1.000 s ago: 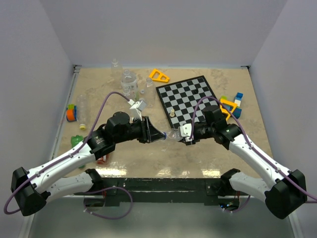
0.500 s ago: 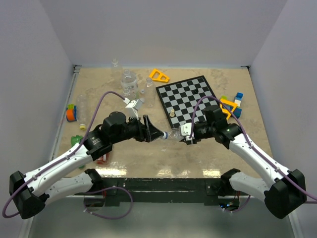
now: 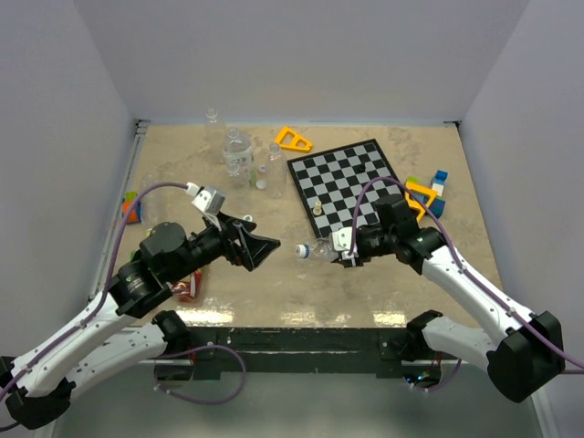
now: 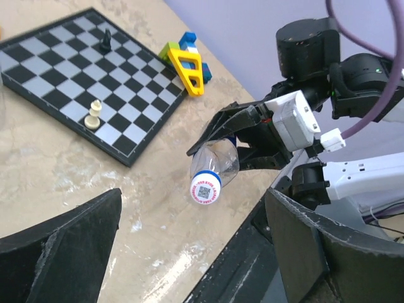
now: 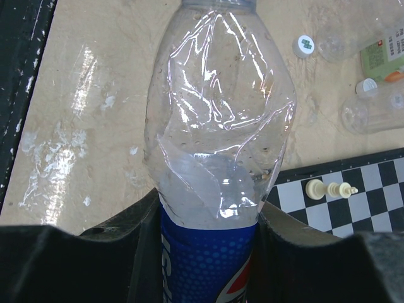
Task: Unscrew the bottle caps
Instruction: Unscrew the bottle cap from the plastic bottle.
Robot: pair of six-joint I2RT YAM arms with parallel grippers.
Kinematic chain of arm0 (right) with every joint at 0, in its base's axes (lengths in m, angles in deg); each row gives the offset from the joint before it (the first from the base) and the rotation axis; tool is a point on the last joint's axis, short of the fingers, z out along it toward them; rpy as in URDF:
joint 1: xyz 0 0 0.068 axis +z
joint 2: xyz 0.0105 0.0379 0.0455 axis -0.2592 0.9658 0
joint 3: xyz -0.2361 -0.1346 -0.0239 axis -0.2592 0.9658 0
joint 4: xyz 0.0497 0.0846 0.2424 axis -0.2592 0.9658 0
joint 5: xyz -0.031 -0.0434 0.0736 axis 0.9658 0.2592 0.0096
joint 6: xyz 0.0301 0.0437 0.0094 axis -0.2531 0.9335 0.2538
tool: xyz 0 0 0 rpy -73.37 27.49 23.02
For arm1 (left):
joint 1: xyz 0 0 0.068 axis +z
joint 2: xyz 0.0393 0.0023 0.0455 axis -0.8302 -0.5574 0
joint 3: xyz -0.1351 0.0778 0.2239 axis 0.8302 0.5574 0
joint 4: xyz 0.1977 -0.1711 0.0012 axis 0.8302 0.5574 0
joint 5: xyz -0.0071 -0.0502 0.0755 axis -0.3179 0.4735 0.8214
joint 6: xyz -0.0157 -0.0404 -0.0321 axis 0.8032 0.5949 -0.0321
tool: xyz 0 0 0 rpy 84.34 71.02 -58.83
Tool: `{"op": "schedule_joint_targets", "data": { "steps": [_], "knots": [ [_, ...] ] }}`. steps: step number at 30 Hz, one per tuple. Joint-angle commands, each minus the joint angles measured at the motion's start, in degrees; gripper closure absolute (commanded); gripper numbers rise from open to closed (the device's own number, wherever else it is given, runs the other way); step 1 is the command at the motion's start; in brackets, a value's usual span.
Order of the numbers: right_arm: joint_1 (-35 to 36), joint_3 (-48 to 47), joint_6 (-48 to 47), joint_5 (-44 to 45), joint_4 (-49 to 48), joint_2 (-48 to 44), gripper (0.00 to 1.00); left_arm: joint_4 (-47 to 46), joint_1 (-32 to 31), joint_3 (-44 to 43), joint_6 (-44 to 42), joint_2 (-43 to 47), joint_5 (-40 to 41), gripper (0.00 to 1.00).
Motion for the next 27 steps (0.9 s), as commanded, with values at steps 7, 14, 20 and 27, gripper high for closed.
{"op": "schedule_joint_targets", "data": {
  "steps": [7, 14, 20, 27],
  "knots": [
    [-0.2, -0.5, -0.7, -0.3, 0.1, -0.1, 0.84, 2.2, 0.3, -2.9, -25.9, 1.2, -4.6, 0.0],
    [-0.1, -0.5, -0.6, -0.3, 0.0, -0.1, 0.84, -2.1, 0.3, 0.9, -34.9, 1.6, -13.7, 0.0],
    [-0.2, -0.5, -0.6, -0.3, 0.1, -0.1, 0.84, -6.7, 0.3, 3.7, -35.8, 1.5, -14.7, 0.0],
    [-0.2, -0.5, -0.7, -0.3, 0.1, -0.1, 0.84, -9.7, 0.3, 6.6, -42.1, 2.0, -18.3, 0.0]
  ]
}}
